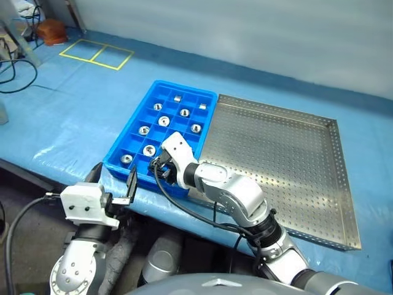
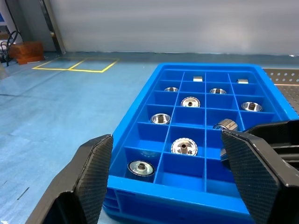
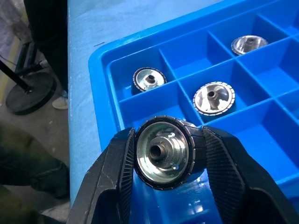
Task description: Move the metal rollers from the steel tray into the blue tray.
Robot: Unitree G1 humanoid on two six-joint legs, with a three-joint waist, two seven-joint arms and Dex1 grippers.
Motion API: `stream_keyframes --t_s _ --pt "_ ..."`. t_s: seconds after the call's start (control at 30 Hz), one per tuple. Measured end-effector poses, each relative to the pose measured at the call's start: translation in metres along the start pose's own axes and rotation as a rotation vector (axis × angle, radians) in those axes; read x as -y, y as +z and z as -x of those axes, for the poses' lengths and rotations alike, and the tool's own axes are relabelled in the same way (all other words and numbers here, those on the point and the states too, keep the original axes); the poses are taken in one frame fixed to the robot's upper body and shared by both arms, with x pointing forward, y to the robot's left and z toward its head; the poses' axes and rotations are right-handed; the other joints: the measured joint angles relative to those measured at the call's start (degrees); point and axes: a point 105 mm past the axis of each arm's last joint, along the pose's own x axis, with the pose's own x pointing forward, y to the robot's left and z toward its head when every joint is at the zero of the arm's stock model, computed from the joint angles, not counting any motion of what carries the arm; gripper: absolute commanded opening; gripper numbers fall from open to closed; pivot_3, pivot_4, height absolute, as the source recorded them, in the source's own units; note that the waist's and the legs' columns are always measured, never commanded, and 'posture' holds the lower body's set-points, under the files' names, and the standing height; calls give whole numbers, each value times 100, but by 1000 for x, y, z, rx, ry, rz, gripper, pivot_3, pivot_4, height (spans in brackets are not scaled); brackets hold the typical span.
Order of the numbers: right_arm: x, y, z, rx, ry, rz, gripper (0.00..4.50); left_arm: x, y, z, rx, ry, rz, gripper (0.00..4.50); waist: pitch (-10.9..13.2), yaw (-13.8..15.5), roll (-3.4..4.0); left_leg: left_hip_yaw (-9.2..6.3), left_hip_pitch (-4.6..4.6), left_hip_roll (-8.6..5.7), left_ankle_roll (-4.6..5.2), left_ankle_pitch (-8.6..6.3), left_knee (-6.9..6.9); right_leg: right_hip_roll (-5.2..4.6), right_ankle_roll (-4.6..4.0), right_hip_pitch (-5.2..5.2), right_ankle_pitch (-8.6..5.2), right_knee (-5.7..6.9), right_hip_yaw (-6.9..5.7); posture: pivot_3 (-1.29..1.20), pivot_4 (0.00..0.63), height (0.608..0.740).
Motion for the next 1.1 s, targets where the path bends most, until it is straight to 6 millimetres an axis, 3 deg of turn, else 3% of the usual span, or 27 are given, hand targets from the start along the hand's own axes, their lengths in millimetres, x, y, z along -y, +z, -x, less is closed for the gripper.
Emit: stream_keyframes --t_s 0.03,0.27,0.33,0.53,0.67,0.87,1.1 --pt "1 -3 0 -6 -3 -10 1854 2 1 -1 5 -11 2 4029 -1 67 -1 2 -4 0 -1 0 0 0 0 -6 0 1 0 543 150 740" --pt "9 -14 7 -16 -48 -49 4089 12 4 -9 24 -85 3 4029 -6 204 -3 24 -31 -3 -2 -1 5 2 9 -31 6 5 -10 453 150 740" --pt "12 -14 11 -16 -65 -52 4471 14 5 -12 32 -108 2 4029 -10 197 -3 19 -53 -6 -3 0 14 4 13 -33 9 8 -22 418 150 740" --pt "25 -6 33 30 -126 -33 4471 25 1 -23 17 -234 -7 4029 -16 44 3 -3 -73 -13 -7 2 28 8 13 -24 10 10 -46 315 150 740" --pt "34 -6 49 47 -171 -28 4471 31 1 -29 22 -295 -9 4029 -20 -243 5 -12 -69 -12 -8 3 34 7 9 -10 9 10 -51 249 150 740" --pt "49 -13 74 59 -269 -33 4471 43 -3 -37 -2 -430 -23 4029 -26 -872 15 -30 -58 -12 -7 4 41 7 5 13 8 9 -52 170 150 740" --pt "58 -25 86 48 -358 -67 4471 67 -14 -26 -67 -625 3 4029 -24 -1717 16 -32 15 3 -5 4 26 1 -20 61 -7 17 -26 148 150 740"
